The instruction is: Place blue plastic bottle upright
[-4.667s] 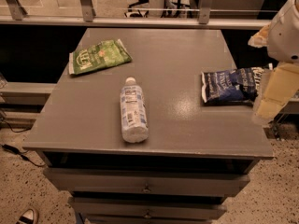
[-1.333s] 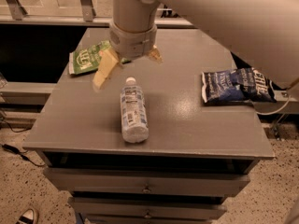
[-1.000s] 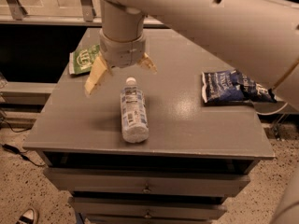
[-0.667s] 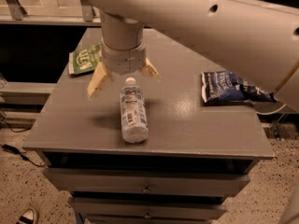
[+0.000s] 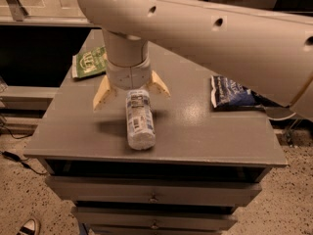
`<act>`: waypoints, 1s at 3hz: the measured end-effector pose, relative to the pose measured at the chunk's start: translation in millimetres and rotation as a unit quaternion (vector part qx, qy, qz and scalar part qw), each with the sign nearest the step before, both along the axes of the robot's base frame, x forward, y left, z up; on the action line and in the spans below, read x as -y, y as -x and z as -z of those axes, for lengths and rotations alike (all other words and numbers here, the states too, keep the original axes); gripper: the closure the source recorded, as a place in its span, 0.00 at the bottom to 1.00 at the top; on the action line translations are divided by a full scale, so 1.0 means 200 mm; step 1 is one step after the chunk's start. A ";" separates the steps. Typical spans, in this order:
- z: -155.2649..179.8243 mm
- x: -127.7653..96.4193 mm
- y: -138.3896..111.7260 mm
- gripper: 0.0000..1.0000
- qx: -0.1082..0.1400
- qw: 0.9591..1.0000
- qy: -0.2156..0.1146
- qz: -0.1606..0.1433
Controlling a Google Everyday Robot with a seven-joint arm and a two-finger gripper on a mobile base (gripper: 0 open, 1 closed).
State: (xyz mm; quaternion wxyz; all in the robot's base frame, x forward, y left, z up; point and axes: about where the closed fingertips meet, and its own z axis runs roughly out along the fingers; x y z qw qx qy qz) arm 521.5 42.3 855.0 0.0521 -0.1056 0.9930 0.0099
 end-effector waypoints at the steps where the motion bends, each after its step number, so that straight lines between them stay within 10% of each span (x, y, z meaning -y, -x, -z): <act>1: 0.06 -0.02 0.04 0.19 -0.009 1.000 0.003 0.010; 3: 0.04 -0.04 -0.03 0.65 0.012 1.000 0.006 -0.007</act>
Offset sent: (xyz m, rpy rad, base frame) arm -0.0065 0.0056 -0.0225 -0.0104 0.0208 -0.0238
